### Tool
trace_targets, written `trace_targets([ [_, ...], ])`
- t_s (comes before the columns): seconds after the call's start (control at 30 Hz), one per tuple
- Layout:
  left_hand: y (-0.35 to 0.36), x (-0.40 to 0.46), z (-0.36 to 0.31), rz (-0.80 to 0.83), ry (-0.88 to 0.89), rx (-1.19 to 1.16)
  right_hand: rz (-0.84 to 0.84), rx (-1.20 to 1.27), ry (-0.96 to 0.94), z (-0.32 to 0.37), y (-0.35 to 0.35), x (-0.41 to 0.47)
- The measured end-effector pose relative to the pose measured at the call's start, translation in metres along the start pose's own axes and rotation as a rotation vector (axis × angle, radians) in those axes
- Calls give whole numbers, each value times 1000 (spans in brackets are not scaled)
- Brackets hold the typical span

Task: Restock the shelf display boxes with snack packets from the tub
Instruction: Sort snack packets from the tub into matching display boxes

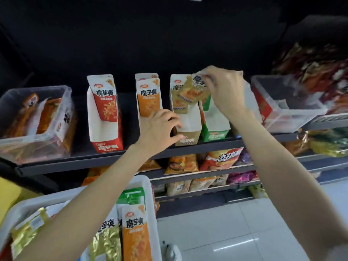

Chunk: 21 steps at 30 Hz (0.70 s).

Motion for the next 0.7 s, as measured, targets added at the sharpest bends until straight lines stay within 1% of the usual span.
trace_targets([
  [0.07, 1, 0, -1, -36, 1, -7, 164, -131, 54, -8, 33, 21],
  [0.13, 2, 1, -2, -48, 2, -17, 279, -230, 80, -11, 57, 36],
  [0.2, 3, 2, -2, -55, 7, -19, 357, -215, 121, -17, 74, 46],
  [0.27, 2, 2, -2, -51, 8, -30, 404, -125, 141, -23, 89, 55],
  [0.33, 1, 1, -3, -47, 10, -27, 346, 63, 148, -30, 94, 63],
  [0.4, 1, 1, -2, -44, 13, -28, 223, 219, 160, -38, 88, 63],
  [0.5, 1, -3, -1, -28, 3, -111, 59, 313, 155, -36, 71, 42],
  [0.53, -4, -8, -1, -59, 8, -170, 8, 343, 143, -32, 64, 30],
  [0.6, -22, -29, -2, -197, 10, -285, -55, 420, 132, -18, 55, 0],
  [0.67, -37, -57, 2, -354, -9, -379, -62, 509, 136, 2, 50, -34],
  [0.7, -42, -75, 5, -410, -22, -416, -36, 555, 136, 16, 50, -53],
])
Point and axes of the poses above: each hand's wrist, its own x-axis towards the middle knuckle, its own y-axis out of the palm, z = x × y, the point moved 9 cm from there along x, towards the middle knuckle, and after that the axes turned 14 degrees about z, right-handed, at the moved point
